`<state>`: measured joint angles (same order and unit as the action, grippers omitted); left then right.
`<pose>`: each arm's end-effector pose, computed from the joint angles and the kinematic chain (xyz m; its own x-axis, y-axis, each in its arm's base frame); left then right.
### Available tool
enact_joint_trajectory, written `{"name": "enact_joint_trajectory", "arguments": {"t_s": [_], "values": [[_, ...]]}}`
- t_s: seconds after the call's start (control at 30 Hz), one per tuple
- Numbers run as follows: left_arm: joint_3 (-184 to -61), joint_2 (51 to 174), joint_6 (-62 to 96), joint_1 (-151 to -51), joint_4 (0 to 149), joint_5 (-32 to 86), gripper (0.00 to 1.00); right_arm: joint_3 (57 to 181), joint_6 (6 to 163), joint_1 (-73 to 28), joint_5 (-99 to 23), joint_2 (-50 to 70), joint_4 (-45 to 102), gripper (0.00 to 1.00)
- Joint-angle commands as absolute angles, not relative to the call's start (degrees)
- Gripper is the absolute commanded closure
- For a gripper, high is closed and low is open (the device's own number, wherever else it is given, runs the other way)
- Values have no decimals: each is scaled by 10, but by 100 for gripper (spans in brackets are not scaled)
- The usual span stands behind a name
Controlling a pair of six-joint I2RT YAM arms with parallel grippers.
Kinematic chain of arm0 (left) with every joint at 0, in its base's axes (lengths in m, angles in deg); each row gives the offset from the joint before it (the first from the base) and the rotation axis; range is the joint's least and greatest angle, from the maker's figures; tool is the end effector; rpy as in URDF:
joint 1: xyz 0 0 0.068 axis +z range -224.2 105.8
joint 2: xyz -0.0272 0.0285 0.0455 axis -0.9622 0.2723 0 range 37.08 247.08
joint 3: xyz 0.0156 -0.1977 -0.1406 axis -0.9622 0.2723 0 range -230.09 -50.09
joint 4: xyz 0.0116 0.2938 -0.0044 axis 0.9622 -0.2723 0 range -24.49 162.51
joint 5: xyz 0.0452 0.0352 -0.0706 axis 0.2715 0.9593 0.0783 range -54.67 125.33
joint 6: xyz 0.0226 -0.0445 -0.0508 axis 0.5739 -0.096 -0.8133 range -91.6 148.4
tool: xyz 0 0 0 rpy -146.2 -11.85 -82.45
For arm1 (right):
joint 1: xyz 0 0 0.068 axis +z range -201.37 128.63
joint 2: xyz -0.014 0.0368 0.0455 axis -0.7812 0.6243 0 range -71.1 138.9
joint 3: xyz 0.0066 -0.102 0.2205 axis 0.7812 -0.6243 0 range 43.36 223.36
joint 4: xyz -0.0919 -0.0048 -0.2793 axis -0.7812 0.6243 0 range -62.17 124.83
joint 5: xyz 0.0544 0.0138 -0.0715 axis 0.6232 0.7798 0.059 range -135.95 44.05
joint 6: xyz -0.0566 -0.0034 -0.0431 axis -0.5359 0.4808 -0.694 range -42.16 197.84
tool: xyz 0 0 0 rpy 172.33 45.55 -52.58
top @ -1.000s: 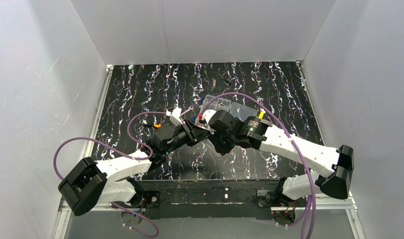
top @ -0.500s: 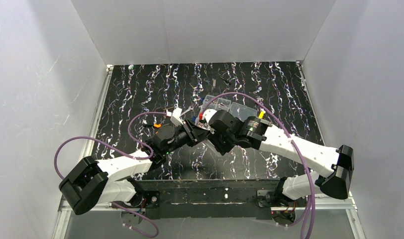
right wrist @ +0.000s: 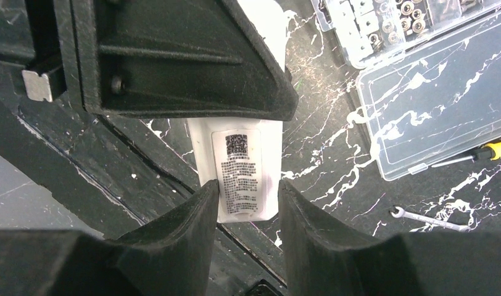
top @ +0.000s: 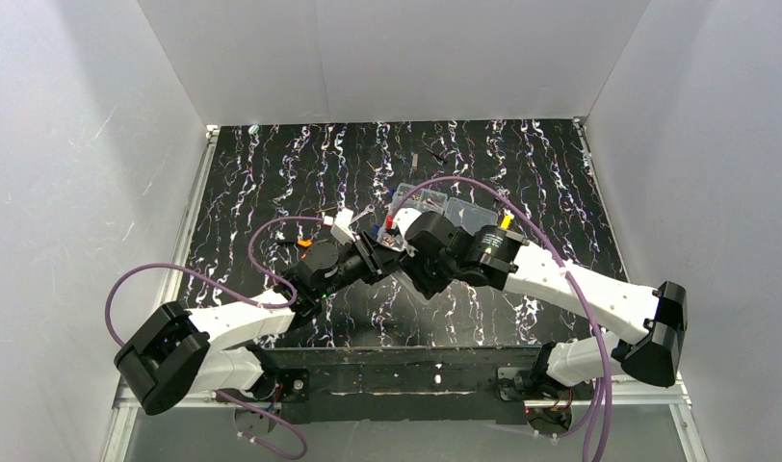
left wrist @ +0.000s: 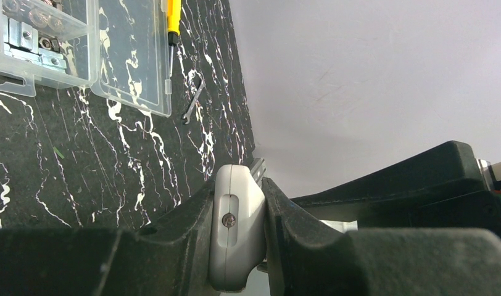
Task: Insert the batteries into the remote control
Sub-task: Load the battery cover into the remote control.
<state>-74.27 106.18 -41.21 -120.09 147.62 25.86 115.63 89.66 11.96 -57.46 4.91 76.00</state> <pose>0.1957 -0.2157 0.2427 -0.6347 -0.6736 -0.3788 0.6095 -0.1349 -0.7812 0.1575 0.2874 0.2779 -0.5138 -0.5757 -0.6361 -0.7307 0.6822 -0.0272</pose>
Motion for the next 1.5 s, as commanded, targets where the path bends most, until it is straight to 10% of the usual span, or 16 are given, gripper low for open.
{"name": "enact_joint_trajectory", "arguments": {"t_s": [0.0, 0.9, 1.47], "values": [[-761, 1056, -418, -1206, 1527, 244, 100, 1160, 899, 117, -566, 29, 730, 52], [-761, 1066, -423, -1206, 1538, 242, 100, 1154, 945, 96, -552, -32, 704, 50], [-760, 1059, -426, -1206, 1536, 235, 100, 970, 1015, -40, -396, -158, 623, 85]]}}
